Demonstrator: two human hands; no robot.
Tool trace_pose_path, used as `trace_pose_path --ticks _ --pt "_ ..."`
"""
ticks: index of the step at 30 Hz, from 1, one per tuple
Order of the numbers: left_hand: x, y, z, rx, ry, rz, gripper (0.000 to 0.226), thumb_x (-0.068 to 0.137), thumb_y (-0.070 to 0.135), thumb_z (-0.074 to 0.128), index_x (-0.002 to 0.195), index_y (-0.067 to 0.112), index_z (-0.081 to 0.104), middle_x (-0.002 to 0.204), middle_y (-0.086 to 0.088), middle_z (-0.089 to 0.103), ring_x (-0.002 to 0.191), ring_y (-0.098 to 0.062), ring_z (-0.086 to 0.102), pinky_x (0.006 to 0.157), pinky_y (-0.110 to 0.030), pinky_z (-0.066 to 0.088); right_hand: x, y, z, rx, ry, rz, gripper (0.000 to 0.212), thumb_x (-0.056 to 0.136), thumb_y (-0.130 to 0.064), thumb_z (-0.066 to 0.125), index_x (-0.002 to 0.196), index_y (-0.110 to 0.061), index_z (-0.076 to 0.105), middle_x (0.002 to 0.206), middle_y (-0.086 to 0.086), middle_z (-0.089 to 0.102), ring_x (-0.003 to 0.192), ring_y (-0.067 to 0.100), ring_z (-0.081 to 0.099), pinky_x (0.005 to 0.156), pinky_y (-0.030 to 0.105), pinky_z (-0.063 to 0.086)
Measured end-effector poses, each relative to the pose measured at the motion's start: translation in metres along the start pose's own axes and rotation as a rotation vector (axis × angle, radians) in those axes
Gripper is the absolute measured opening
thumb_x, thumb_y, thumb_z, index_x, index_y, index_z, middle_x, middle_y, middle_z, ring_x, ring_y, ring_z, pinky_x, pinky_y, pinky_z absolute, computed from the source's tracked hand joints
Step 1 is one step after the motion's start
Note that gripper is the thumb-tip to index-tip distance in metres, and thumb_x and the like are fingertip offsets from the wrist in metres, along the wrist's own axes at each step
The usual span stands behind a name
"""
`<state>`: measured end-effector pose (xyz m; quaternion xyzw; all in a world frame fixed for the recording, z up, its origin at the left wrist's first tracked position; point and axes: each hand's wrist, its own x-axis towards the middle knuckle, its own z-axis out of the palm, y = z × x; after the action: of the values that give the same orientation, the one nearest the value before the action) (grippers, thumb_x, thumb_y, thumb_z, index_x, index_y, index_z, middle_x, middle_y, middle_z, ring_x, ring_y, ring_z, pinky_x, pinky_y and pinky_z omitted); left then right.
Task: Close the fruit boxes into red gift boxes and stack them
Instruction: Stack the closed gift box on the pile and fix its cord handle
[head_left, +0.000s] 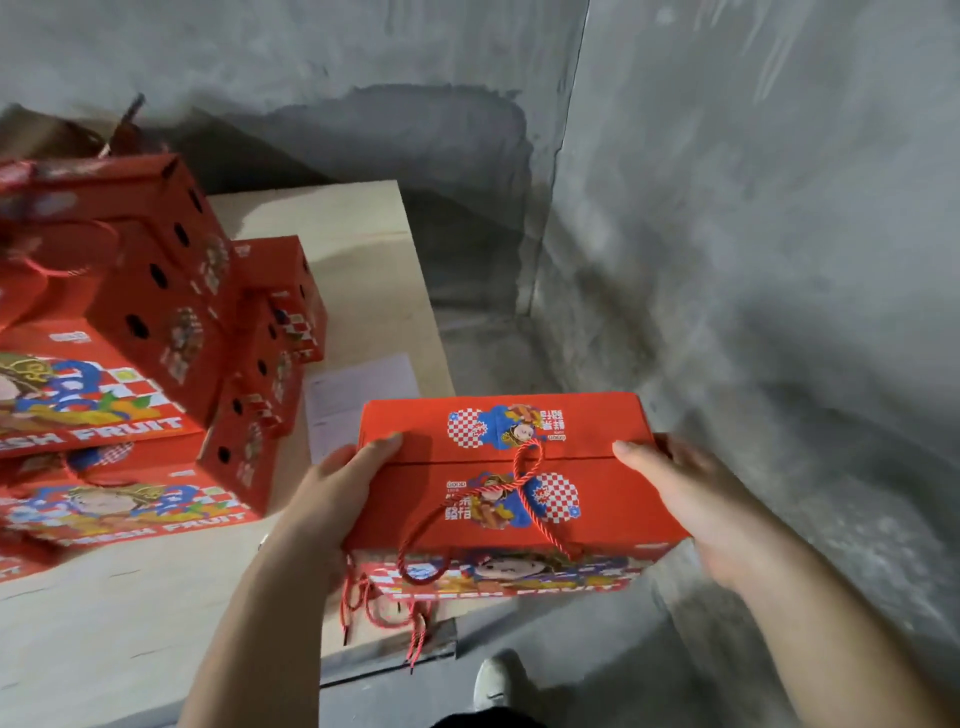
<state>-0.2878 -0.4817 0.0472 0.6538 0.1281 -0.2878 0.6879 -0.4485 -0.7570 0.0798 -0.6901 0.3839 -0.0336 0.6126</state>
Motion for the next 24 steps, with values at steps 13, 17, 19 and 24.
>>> trace_pose_path --ticks 13,17,19,24 --pt "0.107 0.067 0.090 -0.144 0.214 0.134 0.038 0.091 0.037 0.079 0.113 0.009 0.066 0.099 -0.015 0.078 0.083 -0.030 0.078 0.071 -0.055 0.064 0.190 -0.097 -0.005 0.037 -0.068 -0.054 0.024 0.092 -0.028 0.074 0.115 -0.025 0.069 0.113 0.007 0.076 0.106 0.030 0.072 0.101 0.060 0.053" --pt "0.151 0.080 0.109 -0.203 0.374 0.128 0.037 0.088 0.040 0.080 0.110 0.013 0.068 0.093 -0.011 0.079 0.077 -0.027 0.078 0.067 -0.048 0.064 0.274 -0.124 0.004 0.025 -0.216 -0.065 0.015 0.093 -0.024 0.071 0.109 -0.025 0.070 0.108 0.006 0.078 0.100 0.026 0.074 0.096 0.052 0.056" --pt "0.169 0.088 0.122 -0.250 0.448 0.115 0.036 0.087 0.041 0.081 0.109 0.015 0.069 0.093 -0.011 0.079 0.076 -0.027 0.078 0.065 -0.046 0.064 0.311 -0.139 0.007 0.002 -0.285 -0.090 0.014 0.094 -0.023 0.071 0.106 -0.029 0.072 0.104 0.002 0.079 0.095 0.021 0.075 0.090 0.045 0.057" --pt "0.204 0.109 0.156 -0.358 0.579 0.151 0.033 0.089 0.042 0.078 0.112 0.020 0.070 0.075 0.001 0.077 0.057 -0.021 0.074 0.042 -0.032 0.054 0.396 -0.191 0.021 -0.073 -0.413 -0.199 0.012 0.094 -0.026 0.071 0.104 -0.033 0.073 0.098 -0.005 0.079 0.084 0.009 0.075 0.073 0.032 0.052"
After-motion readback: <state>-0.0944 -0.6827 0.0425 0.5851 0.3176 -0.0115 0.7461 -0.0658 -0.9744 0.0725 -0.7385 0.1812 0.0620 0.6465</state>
